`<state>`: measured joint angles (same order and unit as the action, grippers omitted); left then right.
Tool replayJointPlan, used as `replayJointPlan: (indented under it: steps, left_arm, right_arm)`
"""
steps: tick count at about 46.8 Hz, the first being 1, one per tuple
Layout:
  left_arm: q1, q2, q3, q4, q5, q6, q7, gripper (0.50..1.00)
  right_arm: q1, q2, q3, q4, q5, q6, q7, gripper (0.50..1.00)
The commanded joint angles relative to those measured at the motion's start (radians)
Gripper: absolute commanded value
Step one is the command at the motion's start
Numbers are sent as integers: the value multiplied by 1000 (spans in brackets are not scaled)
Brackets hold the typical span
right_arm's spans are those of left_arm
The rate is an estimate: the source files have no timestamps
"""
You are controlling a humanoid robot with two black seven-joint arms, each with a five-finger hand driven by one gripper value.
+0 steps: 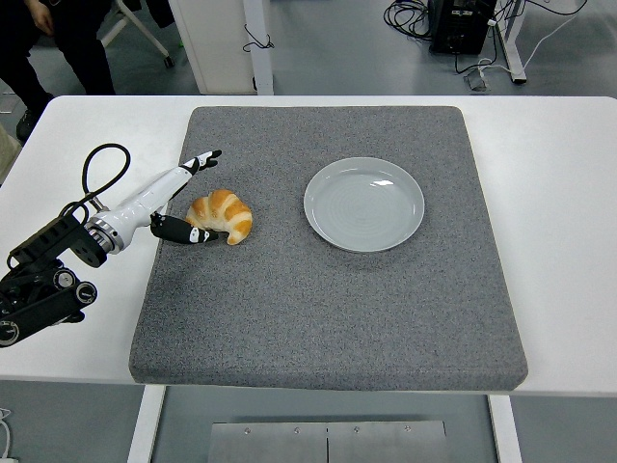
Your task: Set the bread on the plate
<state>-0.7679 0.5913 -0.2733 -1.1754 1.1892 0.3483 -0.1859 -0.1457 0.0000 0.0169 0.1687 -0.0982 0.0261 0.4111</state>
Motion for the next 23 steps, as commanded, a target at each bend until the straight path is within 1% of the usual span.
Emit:
replayJointPlan:
  steps: [1, 3, 7, 10, 18, 23]
  left_arm:
    - [2, -4, 0, 11, 1, 0, -1, 951]
    - [2, -7, 0, 19, 1, 0, -3, 940]
    - [2, -24, 0, 34, 1, 0, -10, 939]
    - [4, -25, 0, 37, 3, 0, -10, 934]
    - [4, -37, 0, 46, 1, 1, -30, 915]
    - [4, -45, 0, 56, 1, 1, -32, 886]
  right_arm:
    - [0, 0, 0, 0, 0, 0, 0, 1000]
    - [0, 0, 0, 0, 0, 0, 0, 1000]
    - [0, 0, 0, 0, 0, 0, 0, 1000]
    - [0, 0, 0, 0, 0, 0, 0, 1000]
    - [0, 0, 0, 0, 0, 0, 0, 1000]
    - [0, 0, 0, 0, 0, 0, 0, 1000]
